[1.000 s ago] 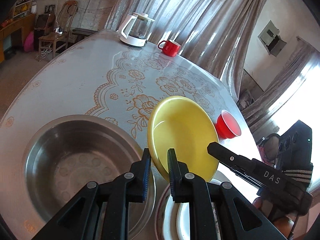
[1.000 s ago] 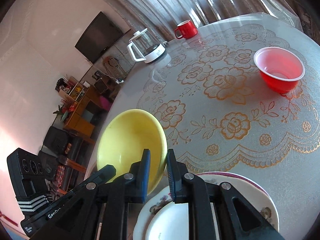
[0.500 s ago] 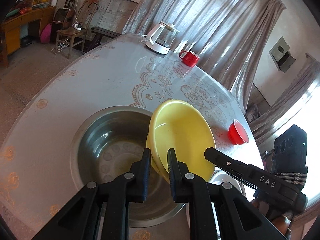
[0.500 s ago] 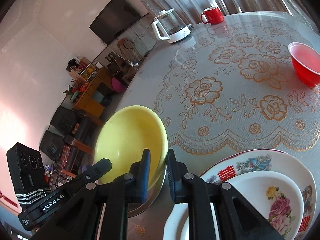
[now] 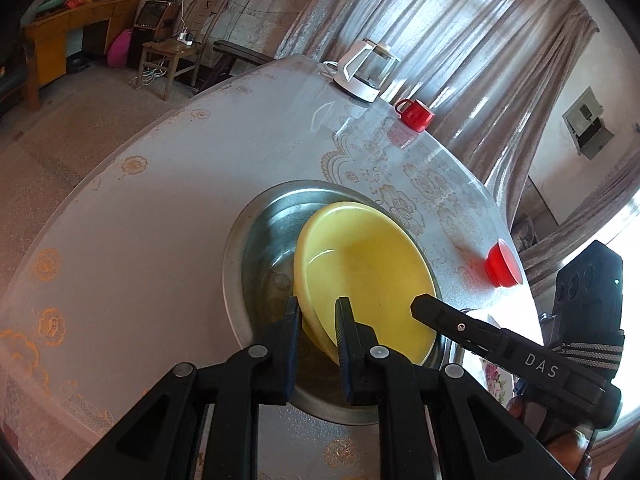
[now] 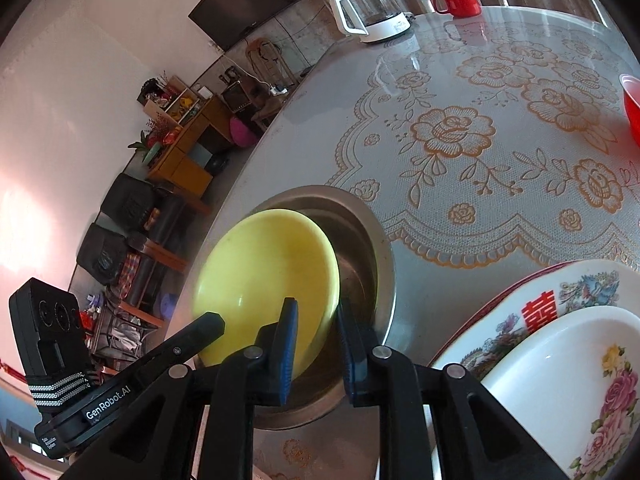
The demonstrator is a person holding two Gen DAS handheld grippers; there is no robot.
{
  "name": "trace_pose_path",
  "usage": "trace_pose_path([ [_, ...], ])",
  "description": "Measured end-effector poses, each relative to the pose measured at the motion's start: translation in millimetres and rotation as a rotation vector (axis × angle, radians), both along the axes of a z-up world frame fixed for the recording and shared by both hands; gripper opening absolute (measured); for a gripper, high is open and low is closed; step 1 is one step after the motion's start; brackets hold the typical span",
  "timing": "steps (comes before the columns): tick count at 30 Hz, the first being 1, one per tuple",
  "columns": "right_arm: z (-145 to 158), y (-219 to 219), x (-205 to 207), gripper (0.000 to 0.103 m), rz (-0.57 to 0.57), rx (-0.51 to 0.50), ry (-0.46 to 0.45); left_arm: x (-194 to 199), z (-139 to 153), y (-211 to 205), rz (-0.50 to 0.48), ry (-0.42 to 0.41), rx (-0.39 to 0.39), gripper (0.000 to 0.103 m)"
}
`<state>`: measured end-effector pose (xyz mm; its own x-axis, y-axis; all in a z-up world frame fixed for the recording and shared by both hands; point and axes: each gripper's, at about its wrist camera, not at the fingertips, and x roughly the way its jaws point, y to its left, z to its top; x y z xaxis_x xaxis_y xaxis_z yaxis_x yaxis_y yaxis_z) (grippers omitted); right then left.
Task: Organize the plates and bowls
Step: 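Lower the yellow bowl into the steel bowl and open the left gripper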
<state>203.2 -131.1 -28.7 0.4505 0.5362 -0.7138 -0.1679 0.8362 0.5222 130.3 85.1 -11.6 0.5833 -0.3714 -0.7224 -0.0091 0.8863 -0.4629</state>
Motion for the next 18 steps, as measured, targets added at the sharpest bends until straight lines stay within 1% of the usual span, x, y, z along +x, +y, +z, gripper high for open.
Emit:
trace_pose_path([
  [13,1,11,-4,0.024,0.025,-0.059,-0.026,-3,-1,2,0.004,-0.017,0.006,0.015],
  [15,3,14,-5,0.027,0.028,-0.080,-0.038,-3,-1,1,0.001,-0.021,0.011,0.015],
  [18,5,19,-8,0.027,0.030,-0.132,-0.064,-4,-1,-2,-0.001,-0.026,0.026,0.016],
])
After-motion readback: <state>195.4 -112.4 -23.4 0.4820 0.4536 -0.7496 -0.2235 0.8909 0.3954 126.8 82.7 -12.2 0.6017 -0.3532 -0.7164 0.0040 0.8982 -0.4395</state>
